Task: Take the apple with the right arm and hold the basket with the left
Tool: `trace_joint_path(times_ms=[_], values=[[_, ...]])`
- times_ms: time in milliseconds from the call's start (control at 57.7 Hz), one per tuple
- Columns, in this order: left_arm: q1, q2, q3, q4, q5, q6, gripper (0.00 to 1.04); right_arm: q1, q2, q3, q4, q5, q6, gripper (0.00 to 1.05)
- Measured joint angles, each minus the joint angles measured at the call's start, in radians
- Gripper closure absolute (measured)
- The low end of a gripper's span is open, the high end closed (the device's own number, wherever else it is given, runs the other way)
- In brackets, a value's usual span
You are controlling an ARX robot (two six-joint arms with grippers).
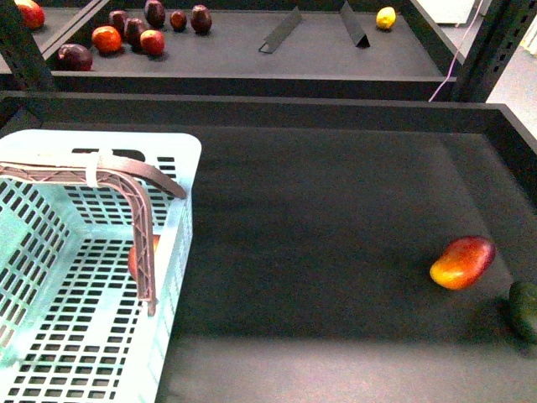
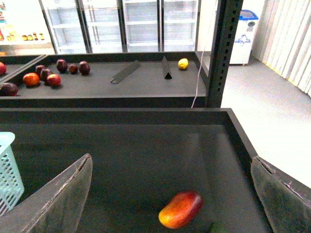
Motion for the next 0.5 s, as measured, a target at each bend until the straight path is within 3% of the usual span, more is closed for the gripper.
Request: trace_joint_path(times_ms=[381,502], values=[[0.000,0.000,0.000,0.000,0.000,0.000,0.06,0.000,0.000,0.000,0.000,0.000,0.000,0.09],[0.000,0.000,0.000,0.000,0.000,0.002,0.07,0.000,0.000,0.000,0.000,0.000,0.000,0.09]])
